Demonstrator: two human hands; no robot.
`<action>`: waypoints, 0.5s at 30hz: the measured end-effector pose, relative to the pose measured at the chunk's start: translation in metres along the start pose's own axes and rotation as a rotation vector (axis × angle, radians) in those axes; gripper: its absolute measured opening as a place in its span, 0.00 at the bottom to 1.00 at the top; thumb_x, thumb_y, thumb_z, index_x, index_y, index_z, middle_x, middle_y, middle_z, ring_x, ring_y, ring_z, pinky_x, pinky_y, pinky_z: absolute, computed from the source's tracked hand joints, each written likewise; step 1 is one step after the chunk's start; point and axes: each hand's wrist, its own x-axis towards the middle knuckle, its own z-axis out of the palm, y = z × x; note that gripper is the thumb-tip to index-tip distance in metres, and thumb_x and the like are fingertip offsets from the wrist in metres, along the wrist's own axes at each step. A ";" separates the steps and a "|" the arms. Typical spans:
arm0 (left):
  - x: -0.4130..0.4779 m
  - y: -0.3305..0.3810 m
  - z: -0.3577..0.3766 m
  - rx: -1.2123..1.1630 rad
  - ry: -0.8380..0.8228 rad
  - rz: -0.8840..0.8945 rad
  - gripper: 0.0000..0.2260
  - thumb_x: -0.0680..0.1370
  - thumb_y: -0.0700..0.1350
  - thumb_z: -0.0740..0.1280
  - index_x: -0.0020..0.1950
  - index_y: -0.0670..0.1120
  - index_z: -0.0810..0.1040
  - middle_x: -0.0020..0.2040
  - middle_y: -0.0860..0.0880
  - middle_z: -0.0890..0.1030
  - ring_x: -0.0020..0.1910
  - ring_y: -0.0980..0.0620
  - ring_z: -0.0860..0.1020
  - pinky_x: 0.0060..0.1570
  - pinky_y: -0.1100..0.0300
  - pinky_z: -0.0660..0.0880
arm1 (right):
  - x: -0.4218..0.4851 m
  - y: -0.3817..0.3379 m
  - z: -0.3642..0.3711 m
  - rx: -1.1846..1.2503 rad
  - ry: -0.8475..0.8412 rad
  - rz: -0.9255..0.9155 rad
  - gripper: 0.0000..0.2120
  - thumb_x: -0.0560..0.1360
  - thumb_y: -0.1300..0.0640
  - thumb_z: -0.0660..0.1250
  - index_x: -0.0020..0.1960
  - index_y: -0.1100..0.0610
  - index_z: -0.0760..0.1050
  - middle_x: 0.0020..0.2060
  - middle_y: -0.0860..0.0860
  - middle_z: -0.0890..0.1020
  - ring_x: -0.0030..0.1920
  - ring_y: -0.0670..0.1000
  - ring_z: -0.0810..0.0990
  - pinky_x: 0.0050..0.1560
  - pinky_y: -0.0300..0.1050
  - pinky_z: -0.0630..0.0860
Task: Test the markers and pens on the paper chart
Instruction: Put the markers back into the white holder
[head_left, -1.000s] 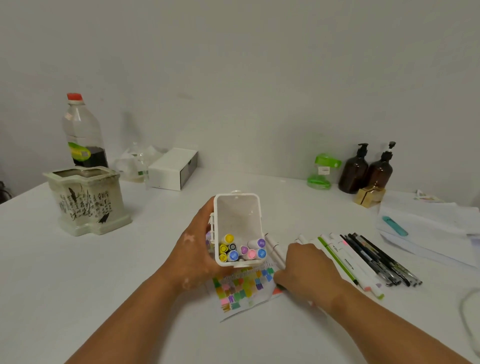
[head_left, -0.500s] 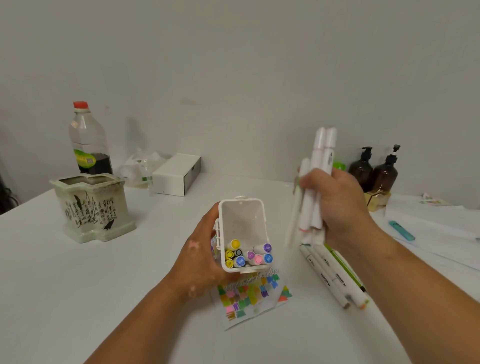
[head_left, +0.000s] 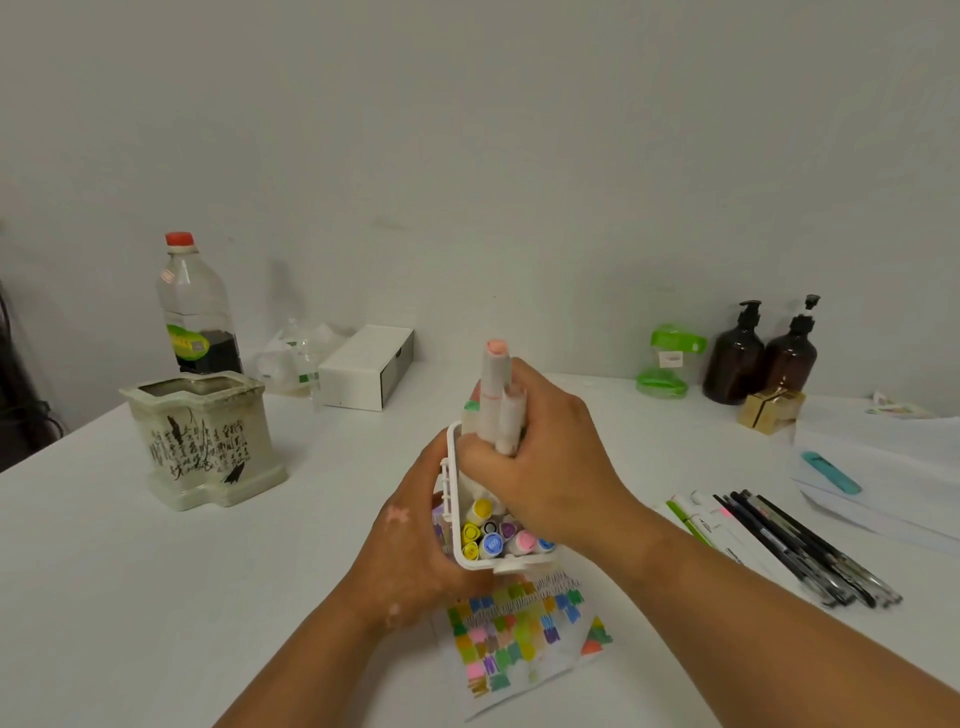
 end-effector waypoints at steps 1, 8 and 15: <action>-0.001 -0.001 0.000 -0.015 -0.002 0.010 0.39 0.65 0.48 0.82 0.70 0.60 0.65 0.66 0.61 0.75 0.64 0.68 0.74 0.60 0.70 0.74 | -0.003 0.000 -0.003 -0.027 -0.021 0.005 0.11 0.69 0.47 0.71 0.45 0.44 0.69 0.41 0.38 0.78 0.42 0.42 0.79 0.37 0.27 0.74; -0.001 0.010 0.000 0.018 0.020 0.116 0.45 0.64 0.50 0.83 0.71 0.70 0.62 0.65 0.65 0.76 0.64 0.62 0.76 0.54 0.73 0.74 | -0.015 -0.006 -0.022 -0.190 -0.091 -0.116 0.12 0.70 0.46 0.78 0.44 0.41 0.74 0.37 0.36 0.77 0.42 0.40 0.79 0.39 0.27 0.71; -0.002 0.015 0.002 0.040 0.036 0.108 0.45 0.62 0.55 0.83 0.71 0.71 0.60 0.63 0.66 0.76 0.62 0.62 0.78 0.50 0.73 0.76 | -0.021 -0.009 -0.046 -0.343 -0.193 -0.055 0.10 0.69 0.37 0.73 0.39 0.40 0.77 0.36 0.37 0.78 0.45 0.37 0.78 0.38 0.30 0.74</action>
